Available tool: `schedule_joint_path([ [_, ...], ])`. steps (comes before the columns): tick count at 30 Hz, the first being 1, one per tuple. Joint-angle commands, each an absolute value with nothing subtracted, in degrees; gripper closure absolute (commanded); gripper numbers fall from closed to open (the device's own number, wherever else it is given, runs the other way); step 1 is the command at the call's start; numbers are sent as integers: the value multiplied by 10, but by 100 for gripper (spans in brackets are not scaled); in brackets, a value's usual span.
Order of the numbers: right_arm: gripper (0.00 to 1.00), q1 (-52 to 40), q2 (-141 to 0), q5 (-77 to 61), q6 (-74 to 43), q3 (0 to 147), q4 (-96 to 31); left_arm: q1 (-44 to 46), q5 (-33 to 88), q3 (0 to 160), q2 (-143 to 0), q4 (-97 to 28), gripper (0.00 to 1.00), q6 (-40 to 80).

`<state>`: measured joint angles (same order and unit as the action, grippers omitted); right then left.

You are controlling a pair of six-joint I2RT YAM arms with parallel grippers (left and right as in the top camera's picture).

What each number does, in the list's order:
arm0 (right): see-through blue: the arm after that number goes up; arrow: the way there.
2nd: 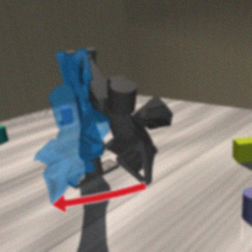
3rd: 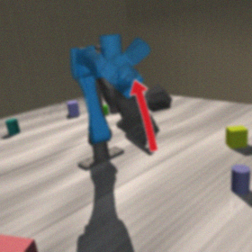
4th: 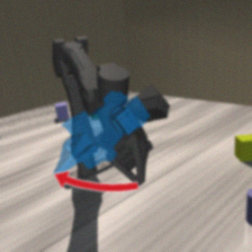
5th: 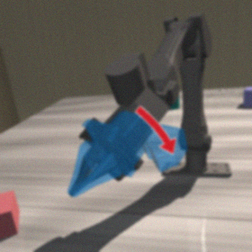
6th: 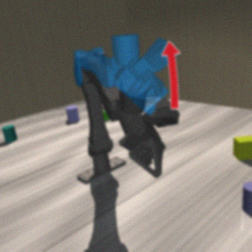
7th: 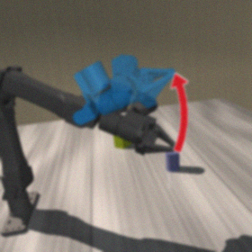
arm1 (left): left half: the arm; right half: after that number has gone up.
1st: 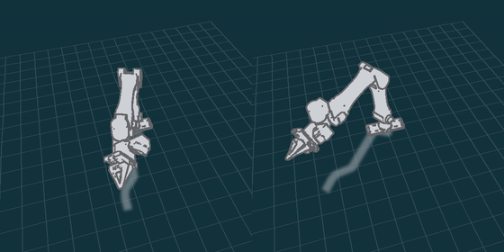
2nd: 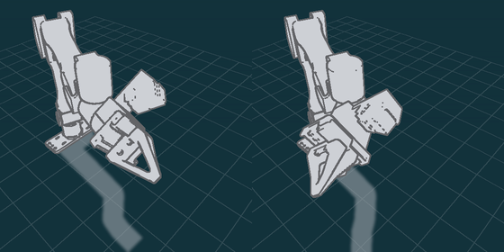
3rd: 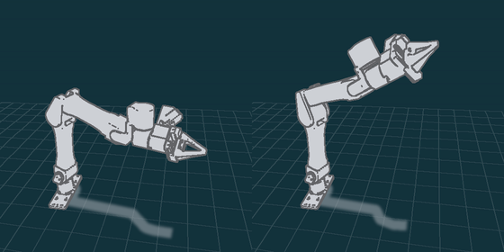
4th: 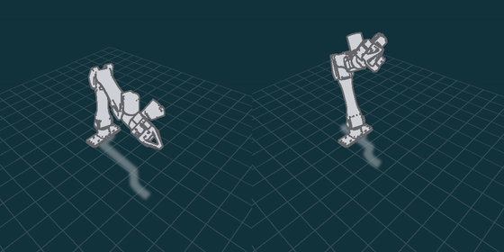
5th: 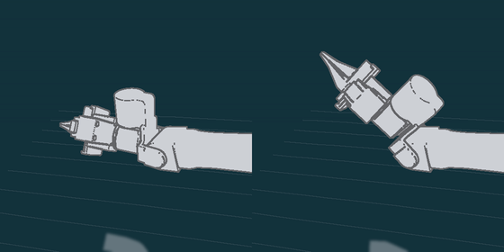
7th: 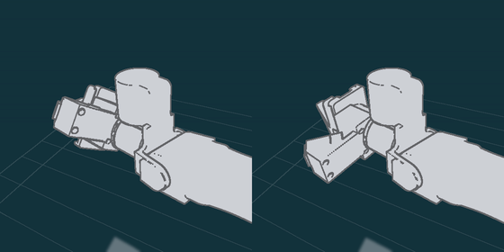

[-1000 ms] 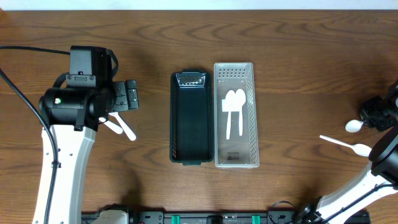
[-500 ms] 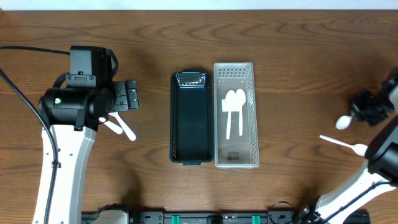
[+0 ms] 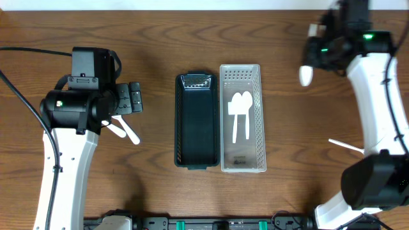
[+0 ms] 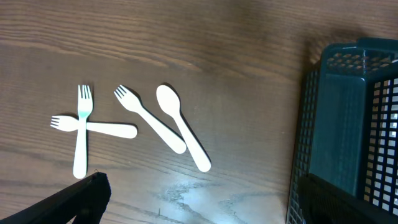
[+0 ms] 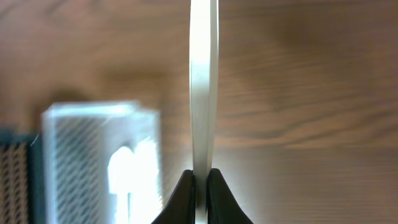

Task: Pack container
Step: 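Drop the spoon into the clear basket with the right gripper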

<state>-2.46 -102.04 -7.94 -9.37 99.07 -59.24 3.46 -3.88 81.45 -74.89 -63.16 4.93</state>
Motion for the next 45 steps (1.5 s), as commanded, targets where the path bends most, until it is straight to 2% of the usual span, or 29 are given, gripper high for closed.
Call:
schedule_joint_path([
  [1, 99, -89, -1034, -79, -66, 984, -611, 32, -46, 819, -752, -634, 2, 52],
  [11, 99, -233, -1090, -73, -112, 931, -610, 32, -46, 819, -752, -634, 2, 52],
  [18, 98, -273, -1146, -73, -148, 885, -584, 32, -46, 819, -752, -634, 2, 52],
  [20, 93, -274, -1157, -74, -148, 880, -583, 32, -46, 819, -752, -635, 2, 52],
  [22, 71, -274, -1164, -74, -148, 879, -585, 32, -46, 819, -752, -638, 2, 52],
  [23, 67, -273, -1164, -74, -148, 879, -585, 32, -46, 819, -752, -639, 2, 52],
  [29, 72, -266, -1152, -70, -148, 897, -578, 32, -46, 819, -752, -640, 2, 52],
  [34, 72, -232, -1112, 4, -194, 982, -632, 32, -46, 819, -752, -640, 2, 52],
  [37, 71, -187, -1070, 88, -295, 1036, -684, 32, -46, 819, -752, -640, 2, 52],
  [41, 64, -81, -997, 101, -424, 1055, -729, 32, -46, 819, -752, -640, 2, 52],
  [45, 62, 49, -943, 73, -507, 1055, -787, 32, -46, 819, -752, -640, 2, 52],
])
